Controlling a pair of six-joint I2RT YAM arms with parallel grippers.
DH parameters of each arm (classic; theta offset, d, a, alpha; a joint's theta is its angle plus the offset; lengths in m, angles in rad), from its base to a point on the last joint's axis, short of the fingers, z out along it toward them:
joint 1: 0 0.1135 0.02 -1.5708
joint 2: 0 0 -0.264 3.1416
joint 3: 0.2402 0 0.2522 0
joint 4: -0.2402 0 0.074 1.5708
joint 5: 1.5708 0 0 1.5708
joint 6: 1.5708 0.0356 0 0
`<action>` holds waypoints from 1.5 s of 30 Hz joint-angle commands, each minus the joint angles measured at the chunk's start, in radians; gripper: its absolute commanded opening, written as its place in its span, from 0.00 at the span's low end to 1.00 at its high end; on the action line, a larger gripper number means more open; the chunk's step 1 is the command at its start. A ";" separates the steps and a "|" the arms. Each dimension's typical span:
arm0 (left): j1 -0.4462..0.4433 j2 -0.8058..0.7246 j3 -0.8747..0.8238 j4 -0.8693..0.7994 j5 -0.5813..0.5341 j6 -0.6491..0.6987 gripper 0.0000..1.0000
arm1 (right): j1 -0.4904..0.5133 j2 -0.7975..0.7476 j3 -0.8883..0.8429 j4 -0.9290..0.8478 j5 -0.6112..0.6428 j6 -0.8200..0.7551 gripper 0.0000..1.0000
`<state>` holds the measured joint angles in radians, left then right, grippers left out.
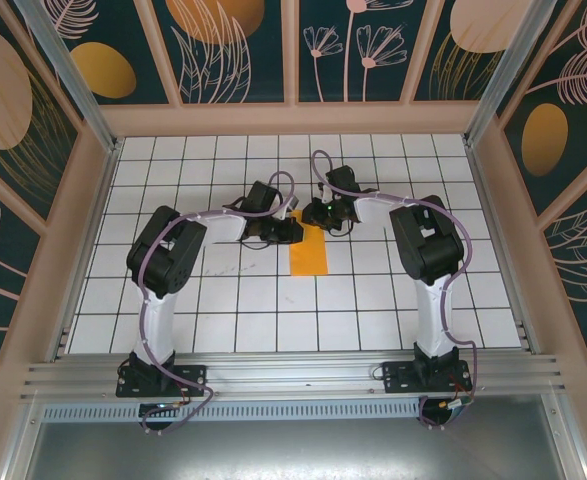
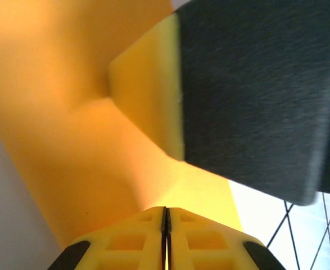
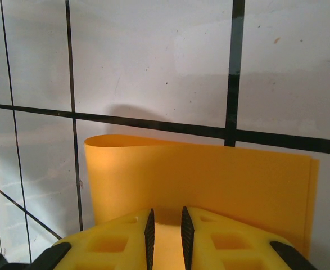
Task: Fold a paper plane with a square sheet of paper (fold left side to right side)
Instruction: First fold the square sheet of paper in half at the center of the table, then hold the square sheet of paper at the center of the table.
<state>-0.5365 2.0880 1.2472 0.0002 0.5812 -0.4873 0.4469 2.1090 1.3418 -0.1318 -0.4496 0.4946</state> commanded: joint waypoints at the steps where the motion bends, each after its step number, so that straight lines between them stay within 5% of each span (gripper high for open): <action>1: -0.003 0.015 0.018 -0.001 -0.024 -0.011 0.13 | 0.009 0.041 0.004 -0.083 0.027 -0.027 0.24; 13: -0.009 0.038 -0.064 0.028 -0.057 -0.050 0.13 | -0.003 -0.087 -0.008 0.050 0.002 -0.043 0.31; 19: -0.016 0.045 -0.074 0.034 -0.061 -0.056 0.13 | -0.005 -0.262 -0.119 0.037 0.074 -0.049 0.43; 27: -0.023 0.036 -0.073 0.020 -0.076 -0.047 0.13 | 0.064 -0.348 -0.319 -0.035 -0.026 0.026 0.22; 45: -0.011 0.008 0.062 -0.062 -0.083 -0.023 0.19 | 0.115 -0.238 -0.359 -0.170 0.079 0.001 0.21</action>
<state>-0.5491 2.0899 1.2552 -0.0082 0.5209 -0.5304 0.5510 1.8301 0.9867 -0.1986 -0.4229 0.5198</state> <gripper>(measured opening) 0.182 0.208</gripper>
